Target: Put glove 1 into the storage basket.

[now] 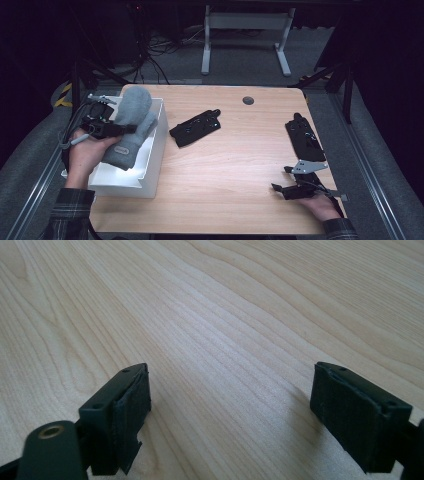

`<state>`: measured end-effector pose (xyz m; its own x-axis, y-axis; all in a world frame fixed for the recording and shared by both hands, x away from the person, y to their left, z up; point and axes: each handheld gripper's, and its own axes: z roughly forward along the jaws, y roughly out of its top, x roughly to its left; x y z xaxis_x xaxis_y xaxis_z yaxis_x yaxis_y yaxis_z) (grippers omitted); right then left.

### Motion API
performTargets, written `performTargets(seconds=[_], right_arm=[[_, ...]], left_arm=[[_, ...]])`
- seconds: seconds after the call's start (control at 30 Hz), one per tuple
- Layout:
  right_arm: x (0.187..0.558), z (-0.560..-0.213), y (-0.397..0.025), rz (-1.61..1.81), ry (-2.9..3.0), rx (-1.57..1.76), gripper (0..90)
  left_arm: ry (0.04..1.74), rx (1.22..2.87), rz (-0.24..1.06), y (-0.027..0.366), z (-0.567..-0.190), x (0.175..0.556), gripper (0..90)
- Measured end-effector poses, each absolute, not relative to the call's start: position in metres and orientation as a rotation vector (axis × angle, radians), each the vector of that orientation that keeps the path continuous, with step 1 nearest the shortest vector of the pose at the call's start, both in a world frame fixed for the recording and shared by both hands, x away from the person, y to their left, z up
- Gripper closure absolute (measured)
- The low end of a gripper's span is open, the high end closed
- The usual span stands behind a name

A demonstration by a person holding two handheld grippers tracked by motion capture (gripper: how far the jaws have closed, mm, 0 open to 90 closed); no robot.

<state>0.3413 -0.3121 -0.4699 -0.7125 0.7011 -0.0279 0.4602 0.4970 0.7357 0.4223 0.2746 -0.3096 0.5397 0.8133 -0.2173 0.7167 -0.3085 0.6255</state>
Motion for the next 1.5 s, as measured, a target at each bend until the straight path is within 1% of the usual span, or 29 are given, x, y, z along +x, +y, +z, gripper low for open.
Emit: performTargets(seconds=[0.23, 0.5, 0.67, 0.87, 1.0, 1.07, 1.17, 1.23, 1.3, 1.37, 1.5], right_arm=[[0.341, -0.470, -0.312, 1.047, 2.421, 0.977, 16.8], [0.341, -0.470, -0.312, 1.046, 2.421, 0.978, 16.8], [0.342, -0.470, -0.312, 1.044, 2.421, 0.976, 16.7], [0.342, -0.470, -0.312, 1.044, 2.420, 0.976, 16.7], [0.342, -0.470, -0.312, 1.044, 2.421, 0.976, 16.7], [0.342, -0.470, -0.312, 1.043, 2.420, 0.976, 16.7], [0.342, -0.470, -0.312, 1.043, 2.420, 0.976, 16.7], [0.342, -0.470, -0.312, 1.045, 2.419, 0.978, 16.7], [0.341, -0.470, -0.312, 1.044, 2.420, 0.978, 16.7], [0.342, -0.470, -0.312, 1.043, 2.420, 0.976, 16.7], [0.341, -0.470, -0.312, 1.044, 2.419, 0.978, 16.6]], left_arm=[[1.308, 2.075, 0.149, 0.285, -0.337, 0.425, 70.1], [1.384, 2.075, 0.082, 0.291, -0.372, 0.431, 70.1], [1.418, 2.106, 0.022, 0.290, -0.395, 0.438, 69.7], [1.461, 2.143, -0.006, 0.290, -0.414, 0.449, 66.6], [1.484, 2.155, 0.000, 0.292, -0.421, 0.454, 61.2], [1.495, 2.161, -0.003, 0.293, -0.423, 0.456, 56.2], [1.507, 2.154, 0.023, 0.295, -0.423, 0.456, 45.2], [1.511, 2.147, 0.062, 0.296, -0.418, 0.455, 37.3], [1.510, 2.140, 0.113, 0.298, -0.410, 0.452, 31.7], [1.492, 2.107, 0.138, 0.300, -0.403, 0.449, 29.3], [1.459, 2.110, 0.183, 0.297, -0.387, 0.445, 24.7]])
